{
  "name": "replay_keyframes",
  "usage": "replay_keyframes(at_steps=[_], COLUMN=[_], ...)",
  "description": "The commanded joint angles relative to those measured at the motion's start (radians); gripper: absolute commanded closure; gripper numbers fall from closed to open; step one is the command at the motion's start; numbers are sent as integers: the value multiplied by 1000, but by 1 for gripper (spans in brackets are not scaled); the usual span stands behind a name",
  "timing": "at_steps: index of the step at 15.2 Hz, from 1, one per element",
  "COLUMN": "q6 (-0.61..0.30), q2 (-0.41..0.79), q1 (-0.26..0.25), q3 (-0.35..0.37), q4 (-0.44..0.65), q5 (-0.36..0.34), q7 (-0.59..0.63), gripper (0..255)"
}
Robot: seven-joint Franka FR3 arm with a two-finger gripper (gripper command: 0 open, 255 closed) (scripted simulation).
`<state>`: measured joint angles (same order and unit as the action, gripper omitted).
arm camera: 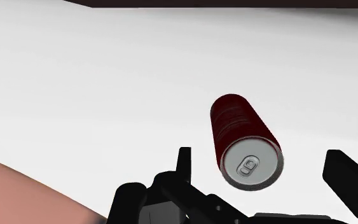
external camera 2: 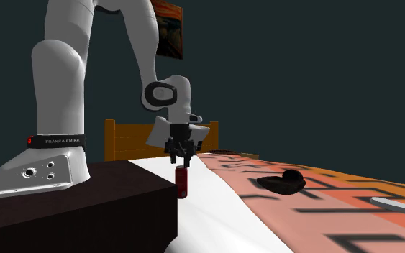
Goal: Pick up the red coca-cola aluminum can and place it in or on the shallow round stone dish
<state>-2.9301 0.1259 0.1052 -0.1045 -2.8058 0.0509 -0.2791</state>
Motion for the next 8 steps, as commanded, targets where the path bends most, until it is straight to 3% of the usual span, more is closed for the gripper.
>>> replay_keyframes(at_steps=[1,8], q6=[-43,-117], q2=[48,143], q1=[9,41], q3=[12,52], q4=[7,28], q5=[22,57], q7=[-19,-46], gripper=[0,0])
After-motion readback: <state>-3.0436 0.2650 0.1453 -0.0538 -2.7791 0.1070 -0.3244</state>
